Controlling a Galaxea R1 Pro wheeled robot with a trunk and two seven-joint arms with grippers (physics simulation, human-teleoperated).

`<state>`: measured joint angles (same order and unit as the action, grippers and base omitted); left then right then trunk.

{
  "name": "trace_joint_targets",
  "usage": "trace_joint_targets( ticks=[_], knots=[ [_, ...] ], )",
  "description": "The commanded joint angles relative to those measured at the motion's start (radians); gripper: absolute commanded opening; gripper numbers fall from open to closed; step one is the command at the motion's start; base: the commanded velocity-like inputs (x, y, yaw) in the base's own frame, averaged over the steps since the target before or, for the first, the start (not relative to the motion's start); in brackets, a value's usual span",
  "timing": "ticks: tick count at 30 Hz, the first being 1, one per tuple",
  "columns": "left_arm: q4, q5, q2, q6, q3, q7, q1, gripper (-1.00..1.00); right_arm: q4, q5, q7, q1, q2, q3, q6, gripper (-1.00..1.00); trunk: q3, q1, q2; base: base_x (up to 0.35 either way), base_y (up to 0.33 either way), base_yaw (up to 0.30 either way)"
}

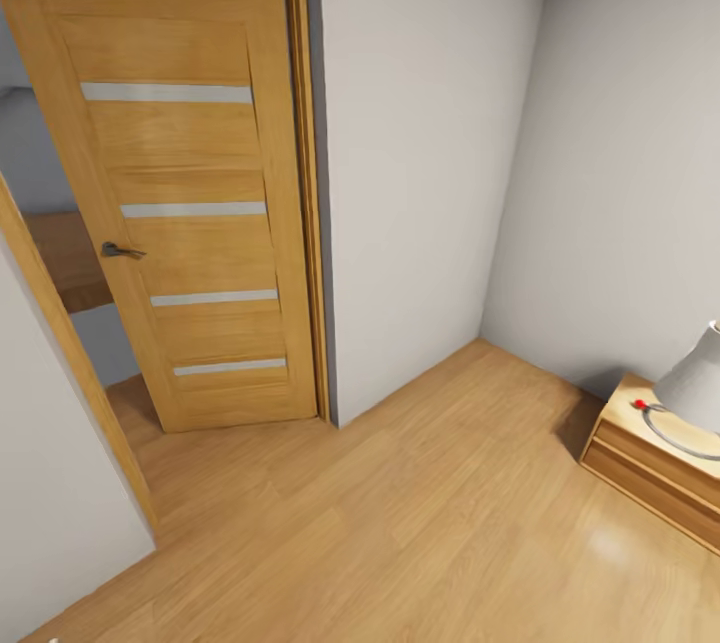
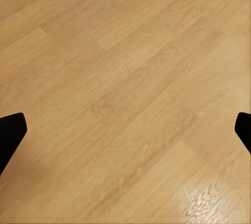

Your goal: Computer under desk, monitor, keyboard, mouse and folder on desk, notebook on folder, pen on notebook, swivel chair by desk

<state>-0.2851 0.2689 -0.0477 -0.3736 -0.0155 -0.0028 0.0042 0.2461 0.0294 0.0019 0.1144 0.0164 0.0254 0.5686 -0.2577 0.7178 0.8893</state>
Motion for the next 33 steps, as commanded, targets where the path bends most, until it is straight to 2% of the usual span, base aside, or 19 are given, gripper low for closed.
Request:
trace_joint_targets(
  ticks=[1, 6, 23, 33],
  knots=[
    [-0.002, 0.001, 0.000, -0.001, -0.001, 0.000, 0.000, 1.00, -0.001, 0.003, 0.001, 0.001, 0.000, 0.002, 0.003, 1.00, -0.001, 0.001, 0.001, 0.227, -0.096, 0.133],
    [-0.002, 0.001, 0.000, -0.001, -0.001, 0.000, 0.000, 1.00, -0.001, 0.003, 0.001, 0.001, 0.000, 0.002, 0.004, 1.00, -0.001, 0.001, 0.001, 0.164, -0.104, 0.210],
    [-0.002, 0.001, 0.001, -0.002, -0.001, 0.000, 0.000, 1.00, -0.001, 0.003, 0.000, 0.001, 0.001, 0.002, 0.004, 1.00, -0.001, 0.001, 0.001, 0.010, -0.012, 0.273],
    [-0.001, 0.001, 0.001, -0.002, 0.000, 0.000, 0.000, 1.00, -0.001, 0.003, 0.000, 0.001, 0.001, 0.002, 0.004, 1.00, -0.001, 0.001, 0.001, 0.129, -0.170, 0.276]
  ],
)
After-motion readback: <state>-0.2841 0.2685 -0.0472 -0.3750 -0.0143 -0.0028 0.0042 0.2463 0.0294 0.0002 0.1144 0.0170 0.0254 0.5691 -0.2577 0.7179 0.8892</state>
